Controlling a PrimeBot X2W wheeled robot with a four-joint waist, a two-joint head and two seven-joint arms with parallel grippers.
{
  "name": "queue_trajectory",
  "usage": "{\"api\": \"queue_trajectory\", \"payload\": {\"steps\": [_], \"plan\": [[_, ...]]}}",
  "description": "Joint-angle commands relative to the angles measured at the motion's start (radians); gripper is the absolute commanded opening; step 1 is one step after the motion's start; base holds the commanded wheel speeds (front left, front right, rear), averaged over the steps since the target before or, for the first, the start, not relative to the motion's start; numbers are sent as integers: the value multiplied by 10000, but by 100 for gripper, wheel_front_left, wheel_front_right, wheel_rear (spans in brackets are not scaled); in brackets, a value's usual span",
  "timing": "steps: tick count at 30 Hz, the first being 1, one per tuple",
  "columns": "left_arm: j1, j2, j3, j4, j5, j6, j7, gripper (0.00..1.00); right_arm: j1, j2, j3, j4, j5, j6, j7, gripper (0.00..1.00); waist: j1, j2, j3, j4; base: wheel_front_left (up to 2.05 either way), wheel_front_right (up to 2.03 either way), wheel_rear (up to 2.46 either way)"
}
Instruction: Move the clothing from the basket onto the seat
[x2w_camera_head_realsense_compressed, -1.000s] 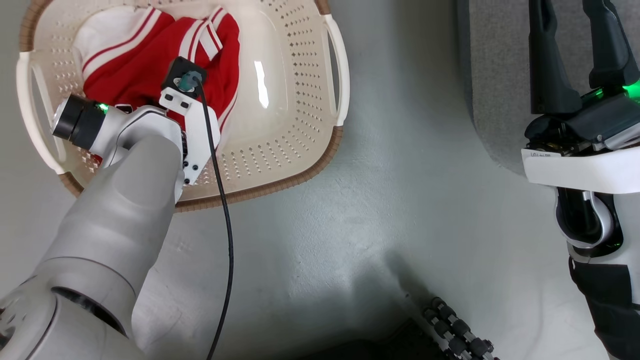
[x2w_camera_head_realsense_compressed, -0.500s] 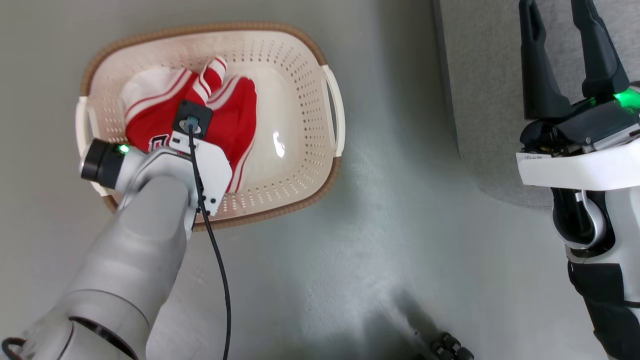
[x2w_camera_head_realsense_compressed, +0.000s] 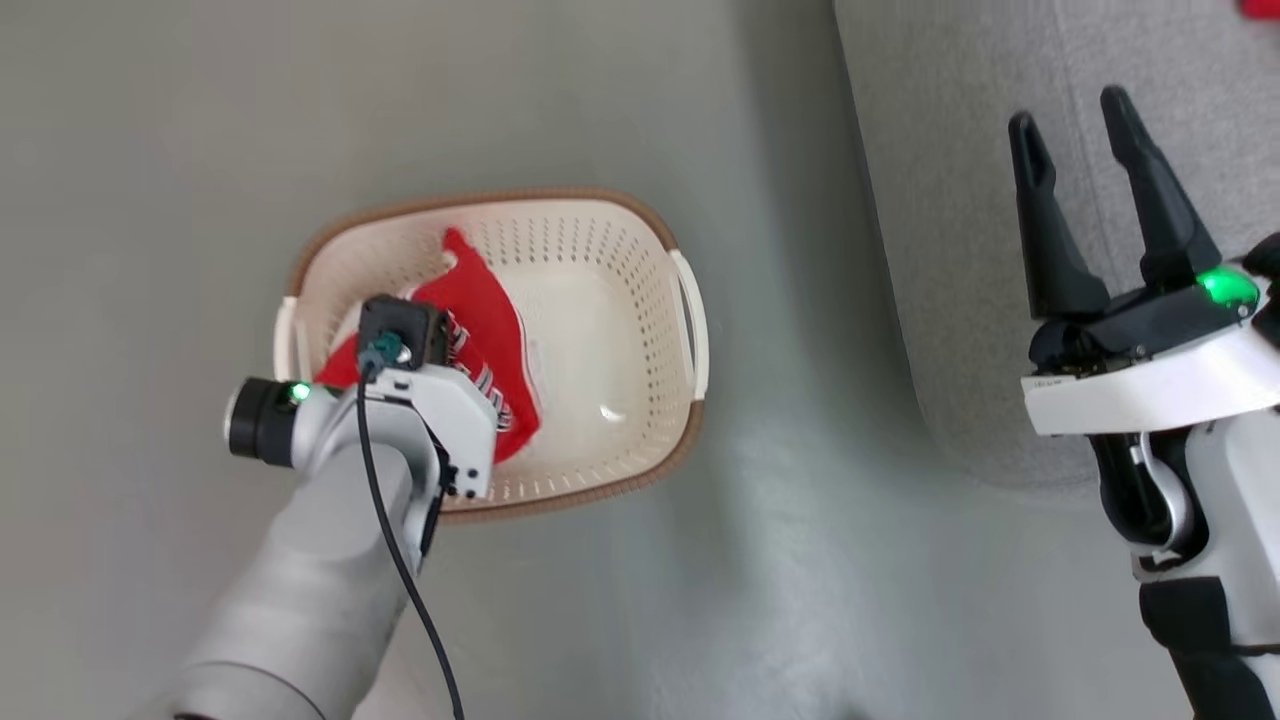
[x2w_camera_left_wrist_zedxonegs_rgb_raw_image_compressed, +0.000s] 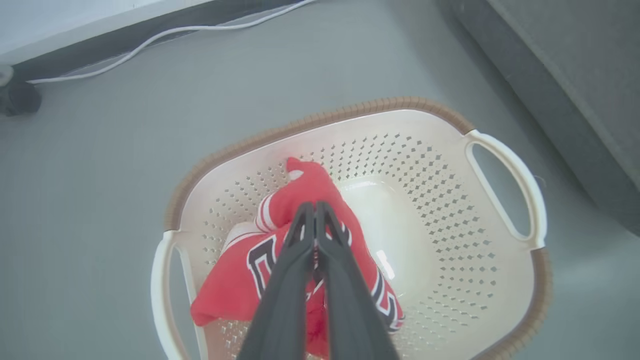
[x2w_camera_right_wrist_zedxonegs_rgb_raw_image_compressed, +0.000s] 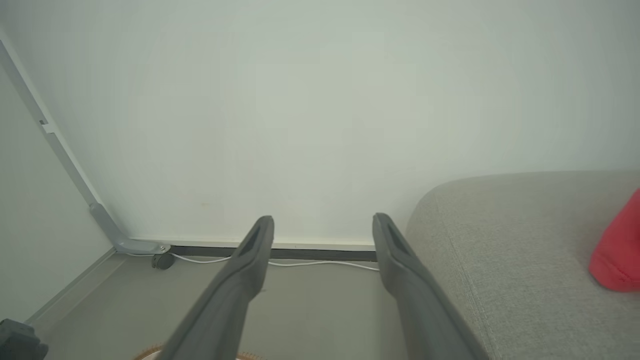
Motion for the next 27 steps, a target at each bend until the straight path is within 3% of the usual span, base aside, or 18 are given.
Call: {"api": "queue_trajectory", "payload": {"steps": [1, 7, 14, 27], "plan": [[330, 107, 184, -323, -155, -66, -175, 0, 426, -117, 100, -102, -119, 31, -59, 100, 0, 0, -699, 290, 0, 0, 0], [1001, 105, 327, -1789, -482, 203, -263, 0, 1035, -122, 13, 268, -291, 31, -59, 100, 0, 0, -1781, 656, 0, 0, 0], [2002, 104, 1014, -3994, 147, 469, -267, 0, 1850, -29, -309, 621, -513, 31, -59, 100, 0, 0, -2879, 1197, 0, 0, 0], [3338, 165, 2500, -7264, 1773, 280, -269, 0, 2588, 324, -565, 1107, -831, 31, -59, 100, 0, 0, -4136, 1606, 0, 0, 0]]}}
